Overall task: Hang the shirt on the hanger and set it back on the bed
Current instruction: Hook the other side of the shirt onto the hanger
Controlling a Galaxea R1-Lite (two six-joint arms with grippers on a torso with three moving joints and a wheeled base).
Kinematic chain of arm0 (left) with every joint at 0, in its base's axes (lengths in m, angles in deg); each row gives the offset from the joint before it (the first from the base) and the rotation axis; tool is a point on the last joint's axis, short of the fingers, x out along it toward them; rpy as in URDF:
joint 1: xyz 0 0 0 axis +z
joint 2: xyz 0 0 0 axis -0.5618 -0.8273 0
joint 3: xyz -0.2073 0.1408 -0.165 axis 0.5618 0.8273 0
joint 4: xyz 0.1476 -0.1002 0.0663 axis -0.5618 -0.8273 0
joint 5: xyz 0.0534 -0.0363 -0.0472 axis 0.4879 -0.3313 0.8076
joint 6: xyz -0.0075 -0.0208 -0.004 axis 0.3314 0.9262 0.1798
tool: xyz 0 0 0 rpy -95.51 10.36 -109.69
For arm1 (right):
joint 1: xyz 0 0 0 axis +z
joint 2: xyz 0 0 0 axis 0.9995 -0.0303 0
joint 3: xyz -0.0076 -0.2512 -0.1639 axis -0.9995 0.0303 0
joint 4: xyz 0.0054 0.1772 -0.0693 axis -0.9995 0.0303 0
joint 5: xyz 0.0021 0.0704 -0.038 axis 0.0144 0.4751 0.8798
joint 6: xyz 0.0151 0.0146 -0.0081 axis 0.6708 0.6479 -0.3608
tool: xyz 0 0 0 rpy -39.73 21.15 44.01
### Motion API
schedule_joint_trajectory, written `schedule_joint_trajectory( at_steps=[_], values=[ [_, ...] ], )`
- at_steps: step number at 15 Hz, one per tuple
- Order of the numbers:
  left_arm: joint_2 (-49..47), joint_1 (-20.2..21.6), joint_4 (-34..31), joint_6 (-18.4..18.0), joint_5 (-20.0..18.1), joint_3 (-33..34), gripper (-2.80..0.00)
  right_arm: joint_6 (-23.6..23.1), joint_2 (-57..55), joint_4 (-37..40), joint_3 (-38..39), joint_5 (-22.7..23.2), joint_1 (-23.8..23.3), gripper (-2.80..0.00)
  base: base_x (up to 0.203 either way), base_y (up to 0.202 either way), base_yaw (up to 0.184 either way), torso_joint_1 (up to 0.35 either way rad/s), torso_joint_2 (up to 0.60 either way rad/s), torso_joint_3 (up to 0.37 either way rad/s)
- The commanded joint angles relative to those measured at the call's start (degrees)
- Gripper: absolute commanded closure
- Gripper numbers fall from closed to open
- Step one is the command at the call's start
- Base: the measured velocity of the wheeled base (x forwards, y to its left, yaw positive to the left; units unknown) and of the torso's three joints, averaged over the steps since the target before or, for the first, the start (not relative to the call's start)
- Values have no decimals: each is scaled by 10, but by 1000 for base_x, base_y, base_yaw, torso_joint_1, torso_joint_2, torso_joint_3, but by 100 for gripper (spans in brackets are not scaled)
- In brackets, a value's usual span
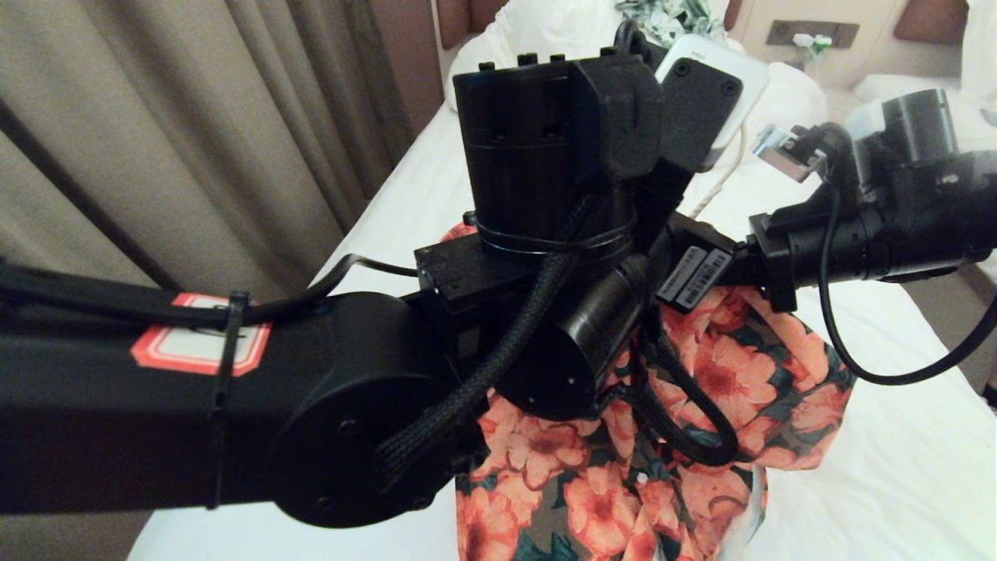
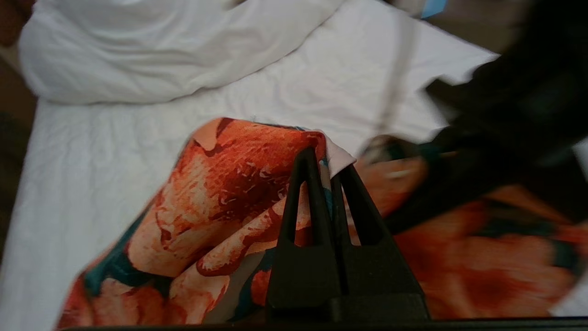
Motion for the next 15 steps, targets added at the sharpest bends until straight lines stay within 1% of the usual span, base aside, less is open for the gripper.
schedule_joint_trajectory(
  at_steps=[1,3,5,8,12,15],
  values=[
    [-5,-27,2,-1,2,0,0,-2,-21,0,-16,13,8,0,0,0,0,0,0,0],
    [-7,-57,2,5,2,3,0,-2,-30,0,-23,19,8,0,0,0,0,0,0,0],
    [-28,-71,2,6,2,-3,0,-2,-31,-1,-25,24,7,0,0,0,0,0,0,0],
    [-59,-75,6,7,-1,-7,0,-2,-30,-1,-28,41,0,0,0,0,0,0,0,0],
    [-73,-74,7,24,-3,9,0,-2,-25,-1,-34,45,-1,0,0,0,0,0,0,0],
    [-74,-74,8,25,-4,21,0,-2,-22,-1,-35,47,-1,0,0,0,0,0,0,0]
  ],
)
